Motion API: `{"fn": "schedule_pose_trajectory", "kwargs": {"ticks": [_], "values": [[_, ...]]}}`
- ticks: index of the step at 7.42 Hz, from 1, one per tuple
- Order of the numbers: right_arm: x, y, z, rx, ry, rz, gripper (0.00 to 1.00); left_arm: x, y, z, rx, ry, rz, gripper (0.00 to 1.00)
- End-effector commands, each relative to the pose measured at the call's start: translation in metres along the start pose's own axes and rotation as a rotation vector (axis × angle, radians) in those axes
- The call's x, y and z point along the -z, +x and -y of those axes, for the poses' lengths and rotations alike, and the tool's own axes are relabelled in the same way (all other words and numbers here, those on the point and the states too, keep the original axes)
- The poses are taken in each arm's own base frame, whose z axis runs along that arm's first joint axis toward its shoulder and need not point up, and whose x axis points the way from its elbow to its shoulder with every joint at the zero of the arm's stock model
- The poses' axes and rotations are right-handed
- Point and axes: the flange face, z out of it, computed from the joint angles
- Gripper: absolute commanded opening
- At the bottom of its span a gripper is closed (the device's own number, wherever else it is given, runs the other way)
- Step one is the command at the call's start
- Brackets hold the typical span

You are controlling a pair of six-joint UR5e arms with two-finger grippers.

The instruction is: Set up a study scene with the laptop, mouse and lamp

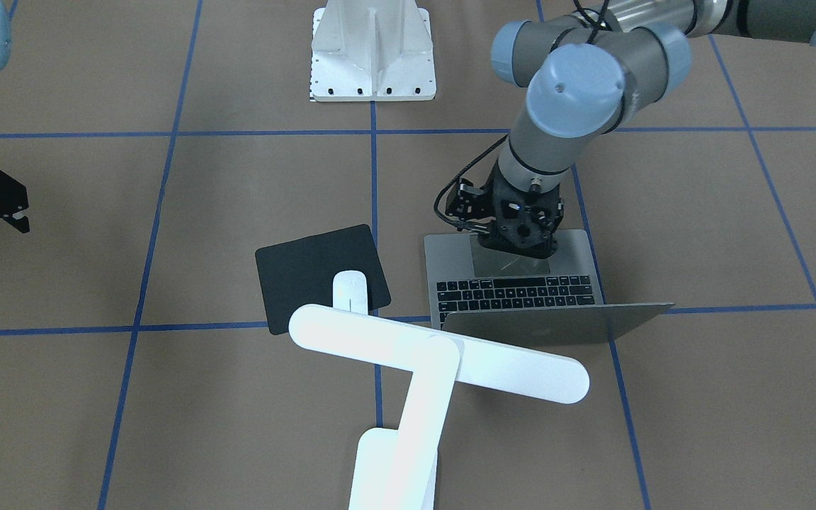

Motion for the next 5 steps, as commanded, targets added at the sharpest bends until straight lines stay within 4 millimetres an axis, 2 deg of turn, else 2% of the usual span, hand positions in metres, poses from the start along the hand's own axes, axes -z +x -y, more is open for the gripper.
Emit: {"fn": "schedule_pose_trajectory", "kwargs": {"ticks": [1,2,3,4,5], "values": [[0.001,0.009,-0.003,-0.011,0.005,-0.022,1.0,0.022,-0.138,-0.013,-0.098,0.005,0.066,0.99],[0.002,0.009,-0.003,-0.012,0.006,-0.022,1.0,0.042,-0.224,-0.011,-0.129,-0.01,0.058,1.0],[0.001,0.01,-0.003,-0.013,0.004,-0.022,1.0,0.058,-0.288,0.0,-0.129,-0.015,0.038,1.0],[0.0,0.015,-0.005,-0.024,0.0,-0.026,1.0,0.059,-0.337,0.006,-0.108,-0.027,0.043,1.0],[0.002,0.042,-0.017,-0.071,0.0,-0.034,1.0,0.068,-0.391,0.006,-0.093,-0.031,0.059,1.0]]}}
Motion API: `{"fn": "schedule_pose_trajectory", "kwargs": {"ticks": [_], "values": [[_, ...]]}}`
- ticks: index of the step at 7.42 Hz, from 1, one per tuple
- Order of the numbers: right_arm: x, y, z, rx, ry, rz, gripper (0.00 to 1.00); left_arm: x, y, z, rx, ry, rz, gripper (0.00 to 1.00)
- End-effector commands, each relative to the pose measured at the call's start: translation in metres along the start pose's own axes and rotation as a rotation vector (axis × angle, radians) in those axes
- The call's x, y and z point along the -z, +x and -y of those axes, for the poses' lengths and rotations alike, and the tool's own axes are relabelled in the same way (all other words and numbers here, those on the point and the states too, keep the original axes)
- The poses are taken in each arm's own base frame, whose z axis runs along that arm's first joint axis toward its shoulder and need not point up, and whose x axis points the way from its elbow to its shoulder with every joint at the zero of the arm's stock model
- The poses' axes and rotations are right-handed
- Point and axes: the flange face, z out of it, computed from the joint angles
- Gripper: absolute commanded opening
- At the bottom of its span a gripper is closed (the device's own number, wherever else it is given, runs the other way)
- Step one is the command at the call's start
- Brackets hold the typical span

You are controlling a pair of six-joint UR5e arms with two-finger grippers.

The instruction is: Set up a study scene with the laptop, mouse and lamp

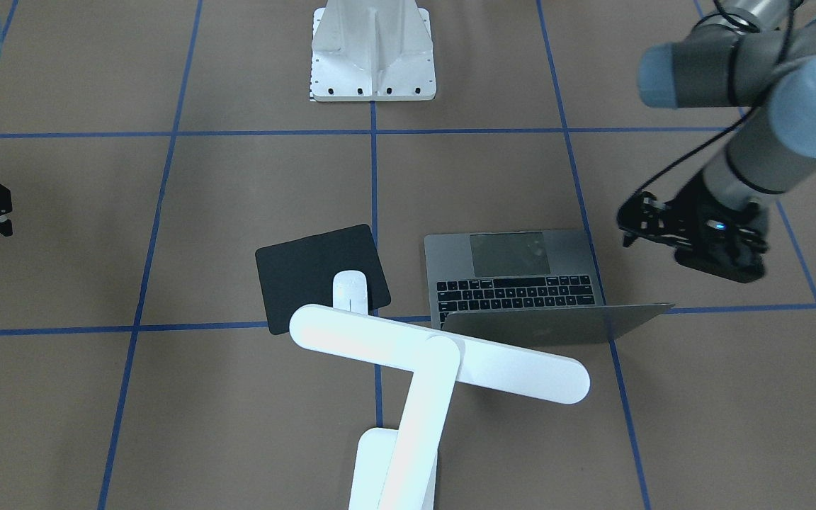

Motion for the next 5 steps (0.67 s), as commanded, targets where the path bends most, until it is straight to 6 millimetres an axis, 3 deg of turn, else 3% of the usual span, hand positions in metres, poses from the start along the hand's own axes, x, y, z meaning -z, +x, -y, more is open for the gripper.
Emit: {"fn": "schedule_pose_trajectory", "kwargs": {"ticks": [1,2,3,4,5], "values": [[0.002,0.056,-0.023,-0.099,-0.007,-0.016,1.0,0.012,-0.126,-0.017,0.049,-0.013,0.017,1.0],[-0.003,0.097,-0.047,-0.163,-0.022,-0.026,1.0,0.015,-0.164,-0.026,0.042,-0.006,0.024,1.0],[-0.002,0.138,-0.075,-0.247,-0.028,-0.021,1.0,0.021,-0.214,-0.045,0.062,-0.007,0.029,1.0],[-0.011,0.163,-0.102,-0.28,-0.04,0.005,1.0,0.019,-0.237,-0.062,0.065,-0.009,0.028,1.0],[-0.016,0.193,-0.135,-0.32,-0.023,0.015,1.0,0.01,-0.25,-0.096,0.077,0.0,0.031,1.0]]}}
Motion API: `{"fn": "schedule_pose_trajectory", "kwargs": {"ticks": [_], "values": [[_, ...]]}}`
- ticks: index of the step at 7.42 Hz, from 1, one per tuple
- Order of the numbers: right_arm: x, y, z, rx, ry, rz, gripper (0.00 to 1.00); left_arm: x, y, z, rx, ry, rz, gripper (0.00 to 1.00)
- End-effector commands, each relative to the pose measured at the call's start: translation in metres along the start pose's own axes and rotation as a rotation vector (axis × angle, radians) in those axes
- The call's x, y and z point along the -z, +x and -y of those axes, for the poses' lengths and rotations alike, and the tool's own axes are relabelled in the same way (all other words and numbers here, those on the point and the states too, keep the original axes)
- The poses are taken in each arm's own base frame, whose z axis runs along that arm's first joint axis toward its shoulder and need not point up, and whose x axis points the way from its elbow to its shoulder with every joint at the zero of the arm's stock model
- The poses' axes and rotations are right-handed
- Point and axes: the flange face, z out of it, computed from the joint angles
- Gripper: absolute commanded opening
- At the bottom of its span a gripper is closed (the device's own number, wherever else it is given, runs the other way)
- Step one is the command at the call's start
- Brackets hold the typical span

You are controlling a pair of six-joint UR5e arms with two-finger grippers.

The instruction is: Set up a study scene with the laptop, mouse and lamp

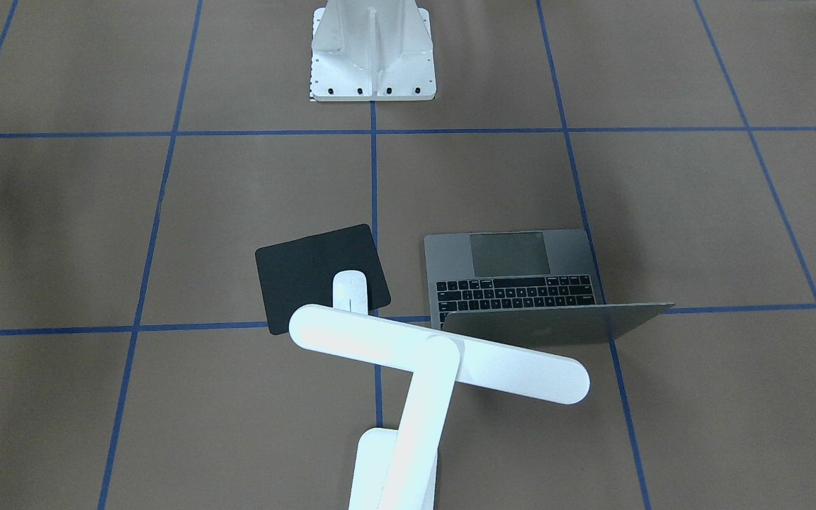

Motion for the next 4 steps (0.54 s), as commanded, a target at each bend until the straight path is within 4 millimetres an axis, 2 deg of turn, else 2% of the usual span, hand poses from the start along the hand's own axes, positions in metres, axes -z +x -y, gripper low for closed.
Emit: {"fn": "schedule_pose_trajectory", "kwargs": {"ticks": [1,2,3,4], "values": [[-0.028,0.084,-0.063,-0.029,0.018,0.034,1.0,-0.021,-0.031,-0.075,0.014,0.022,0.006,1.0],[-0.039,0.104,-0.082,-0.036,0.021,0.035,1.0,-0.03,-0.032,-0.109,0.038,0.015,0.002,1.0],[-0.043,0.118,-0.094,-0.068,0.014,0.04,1.0,-0.037,-0.033,-0.134,0.048,0.009,-0.021,1.0],[-0.047,0.125,-0.103,-0.086,0.006,0.047,1.0,-0.038,-0.028,-0.149,0.058,0.018,-0.067,1.0]]}}
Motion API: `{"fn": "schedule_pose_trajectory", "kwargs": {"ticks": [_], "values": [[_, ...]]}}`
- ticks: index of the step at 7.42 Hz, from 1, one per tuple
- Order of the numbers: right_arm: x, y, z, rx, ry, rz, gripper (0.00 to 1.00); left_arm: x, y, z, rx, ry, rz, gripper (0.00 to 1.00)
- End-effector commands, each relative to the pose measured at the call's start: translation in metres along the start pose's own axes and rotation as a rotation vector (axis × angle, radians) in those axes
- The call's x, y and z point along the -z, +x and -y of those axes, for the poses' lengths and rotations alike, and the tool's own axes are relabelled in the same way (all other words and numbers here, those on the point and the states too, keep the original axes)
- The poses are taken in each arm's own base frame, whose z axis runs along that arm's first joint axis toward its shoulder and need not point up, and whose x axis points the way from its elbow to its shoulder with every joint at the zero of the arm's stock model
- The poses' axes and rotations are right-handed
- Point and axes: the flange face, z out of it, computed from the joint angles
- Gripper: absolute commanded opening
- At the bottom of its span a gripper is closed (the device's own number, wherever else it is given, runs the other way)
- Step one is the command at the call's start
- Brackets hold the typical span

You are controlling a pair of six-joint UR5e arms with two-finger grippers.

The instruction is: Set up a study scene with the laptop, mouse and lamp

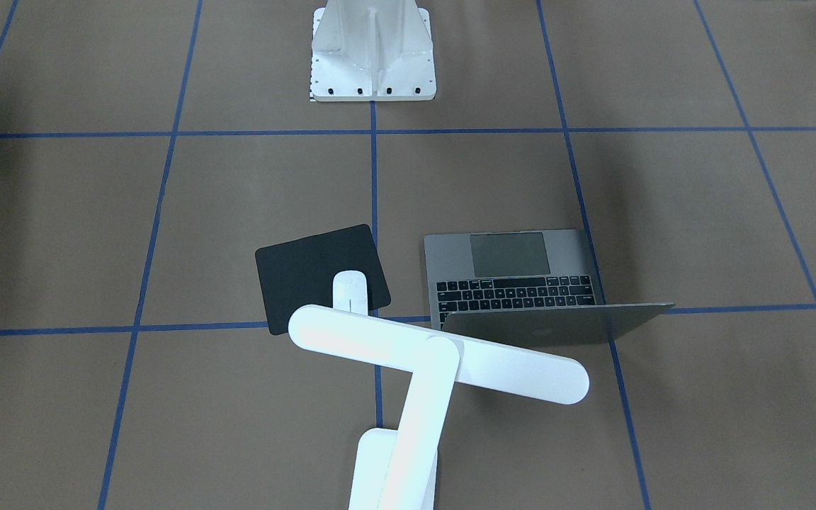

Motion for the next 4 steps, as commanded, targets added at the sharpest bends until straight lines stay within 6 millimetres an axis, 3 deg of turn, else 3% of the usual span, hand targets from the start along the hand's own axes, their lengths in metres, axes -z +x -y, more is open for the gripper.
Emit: {"fn": "schedule_pose_trajectory", "kwargs": {"ticks": [1,4], "values": [[-0.006,0.0156,-0.0157,-0.025,-0.007,0.008,1.0,-0.007,0.001,-0.0319,0.02,-0.001,-0.049,1.0],[-0.0034,0.0141,-0.0144,-0.02,0.0,0.008,1.0,-0.0123,-0.0028,-0.04,0.032,-0.011,-0.051,1.0]]}}
